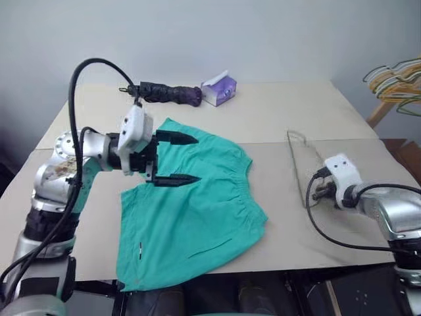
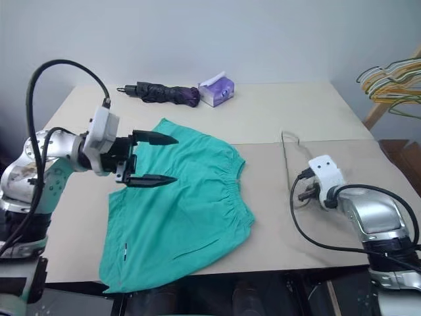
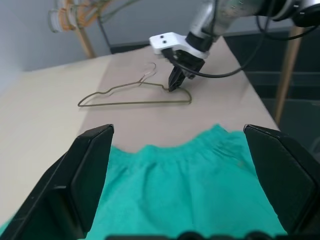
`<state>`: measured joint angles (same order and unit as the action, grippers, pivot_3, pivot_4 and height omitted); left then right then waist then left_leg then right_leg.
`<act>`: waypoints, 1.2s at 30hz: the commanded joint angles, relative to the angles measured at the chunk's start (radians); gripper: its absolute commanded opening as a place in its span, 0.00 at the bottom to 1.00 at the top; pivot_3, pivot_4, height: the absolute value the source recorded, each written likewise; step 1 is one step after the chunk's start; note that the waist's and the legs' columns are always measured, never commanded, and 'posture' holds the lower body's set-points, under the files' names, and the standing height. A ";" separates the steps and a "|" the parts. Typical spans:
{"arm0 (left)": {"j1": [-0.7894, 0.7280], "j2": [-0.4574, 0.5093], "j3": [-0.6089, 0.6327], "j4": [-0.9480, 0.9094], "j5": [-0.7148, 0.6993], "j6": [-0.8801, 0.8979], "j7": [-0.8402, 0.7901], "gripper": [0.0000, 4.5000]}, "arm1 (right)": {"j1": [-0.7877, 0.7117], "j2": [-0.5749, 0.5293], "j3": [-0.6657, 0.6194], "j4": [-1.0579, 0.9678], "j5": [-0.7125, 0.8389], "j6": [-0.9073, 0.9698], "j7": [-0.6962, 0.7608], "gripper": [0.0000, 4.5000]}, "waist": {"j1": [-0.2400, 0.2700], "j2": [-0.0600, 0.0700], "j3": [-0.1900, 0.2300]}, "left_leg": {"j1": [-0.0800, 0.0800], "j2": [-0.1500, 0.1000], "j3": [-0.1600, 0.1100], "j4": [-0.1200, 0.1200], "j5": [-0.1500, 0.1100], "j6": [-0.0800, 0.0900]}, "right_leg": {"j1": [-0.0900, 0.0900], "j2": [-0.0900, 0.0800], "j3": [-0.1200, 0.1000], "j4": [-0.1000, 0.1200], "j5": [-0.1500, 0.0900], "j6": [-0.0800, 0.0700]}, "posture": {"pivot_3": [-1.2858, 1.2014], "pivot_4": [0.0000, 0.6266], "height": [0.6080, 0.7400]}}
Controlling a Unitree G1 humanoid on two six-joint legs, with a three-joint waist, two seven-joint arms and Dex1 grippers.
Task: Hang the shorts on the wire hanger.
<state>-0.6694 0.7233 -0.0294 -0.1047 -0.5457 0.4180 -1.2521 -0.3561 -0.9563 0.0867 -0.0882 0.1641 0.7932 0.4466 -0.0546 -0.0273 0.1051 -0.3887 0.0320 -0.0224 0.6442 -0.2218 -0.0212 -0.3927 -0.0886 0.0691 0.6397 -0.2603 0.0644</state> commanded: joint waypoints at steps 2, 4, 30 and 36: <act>-0.098 -0.029 -0.009 0.075 0.031 0.029 0.043 1.00 | -0.033 -0.127 0.052 0.116 -0.261 -0.725 0.031 0.01 | -0.015 0.000 0.000 | 0.000 0.000 0.000 0.000 0.000 0.000 | 0.000 0.000 0.000 -0.001 0.000 0.001 | 0.48 0.09 1.00; -0.141 -0.029 -0.021 0.123 0.046 0.040 0.029 1.00 | -0.079 -0.157 0.081 0.217 -0.351 -0.976 0.022 0.01 | -0.025 0.000 0.000 | 0.000 0.000 0.000 0.000 0.000 0.000 | 0.000 0.000 0.000 -0.001 0.000 0.000 | 0.47 0.08 1.00; -0.464 -0.180 -0.336 0.643 0.440 0.002 -0.114 1.00 | -0.510 -0.109 0.192 0.599 -0.912 -1.767 -0.323 0.01 | -0.182 0.001 -0.003 | 0.001 -0.003 -0.003 0.001 0.002 -0.003 | 0.001 -0.003 0.000 0.003 0.000 0.000 | 0.45 0.00 1.00; -0.468 -0.212 -0.352 0.663 0.501 -0.002 -0.085 0.87 | -0.509 -0.109 0.184 0.580 -0.900 -1.764 -0.301 0.00 | -0.199 0.001 -0.003 | 0.003 -0.004 -0.003 0.001 0.002 -0.003 | 0.002 -0.004 0.000 0.006 0.000 0.000 | 0.45 0.00 1.00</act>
<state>-1.1116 0.5127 -0.3925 0.5653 -0.0578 0.4296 -1.3478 -0.8422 -1.0627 0.3081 0.5176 -0.7649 -0.9677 0.1456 -0.2541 -0.0262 0.1019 -0.3854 0.0283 -0.0257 0.6451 -0.2196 -0.0245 -0.3901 -0.0922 0.0695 0.6452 -0.2601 0.0646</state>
